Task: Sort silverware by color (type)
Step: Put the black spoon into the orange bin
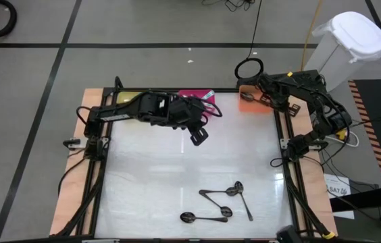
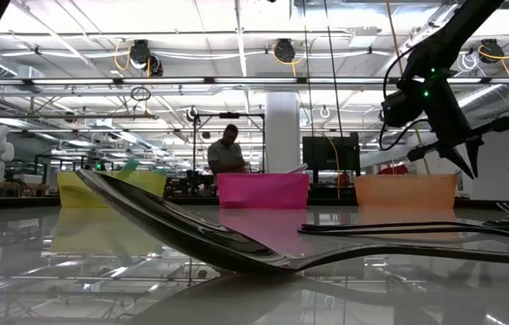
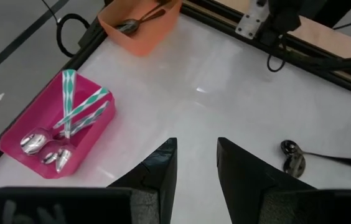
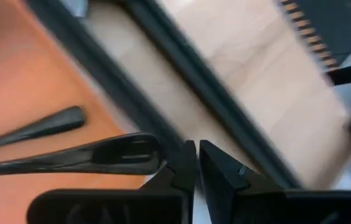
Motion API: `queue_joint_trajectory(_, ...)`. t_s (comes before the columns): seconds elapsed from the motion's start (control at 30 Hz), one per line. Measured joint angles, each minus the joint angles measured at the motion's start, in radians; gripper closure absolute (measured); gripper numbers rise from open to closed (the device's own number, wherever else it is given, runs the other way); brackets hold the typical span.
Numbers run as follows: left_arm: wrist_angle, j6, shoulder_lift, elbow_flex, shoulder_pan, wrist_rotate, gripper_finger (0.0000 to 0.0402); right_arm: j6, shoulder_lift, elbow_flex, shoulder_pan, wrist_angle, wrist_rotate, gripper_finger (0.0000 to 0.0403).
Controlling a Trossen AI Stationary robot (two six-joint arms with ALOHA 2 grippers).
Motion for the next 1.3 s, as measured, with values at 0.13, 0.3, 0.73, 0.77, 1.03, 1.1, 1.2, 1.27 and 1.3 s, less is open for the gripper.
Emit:
queue_joint_trajectory(0.13, 0.000, 0.000, 0.000, 0.000, 0.013, 0.000, 0.0289, -0.017, -0.002, 0.000, 0.000, 0.122, -0.066, 0.0384)
queue_joint_trajectory(0.3, 0.000, 0.000, 0.000, 0.000, 0.016, 0.000, 0.0289, 0.014, -0.002, 0.000, 0.008, 0.124, -0.080, 0.0384)
queue_joint_trajectory(0.73, -0.010, -0.012, 0.000, 0.000, -0.008, 0.000, 0.0289, -0.071, -0.128, 0.000, 0.063, 0.086, 0.023, 0.0385)
queue_joint_trajectory(0.77, -0.010, -0.012, 0.000, 0.000, -0.008, 0.000, 0.0289, -0.101, -0.147, 0.000, 0.065, 0.103, 0.023, 0.0385)
queue_joint_trajectory(1.03, -0.017, -0.034, 0.000, -0.029, -0.023, -0.001, 0.0289, -0.432, -0.329, 0.000, 0.130, 0.110, -0.135, 0.0385)
queue_joint_trajectory(1.1, -0.015, -0.034, 0.000, -0.058, -0.034, -0.001, 0.0289, -0.501, -0.393, 0.000, 0.167, 0.101, -0.208, 0.0385)
queue_joint_trajectory(1.2, -0.009, -0.034, 0.000, -0.119, -0.050, -0.001, 0.0289, -0.559, -0.509, 0.000, 0.233, 0.098, -0.326, 0.0385)
queue_joint_trajectory(1.27, 0.005, -0.037, 0.000, -0.175, -0.065, -0.001, 0.0289, -0.566, -0.587, 0.000, 0.278, 0.098, -0.393, 0.0385)
queue_joint_trajectory(1.3, 0.014, -0.043, 0.000, -0.201, -0.071, -0.001, 0.0289, -0.561, -0.625, 0.000, 0.300, 0.098, -0.425, 0.0385)
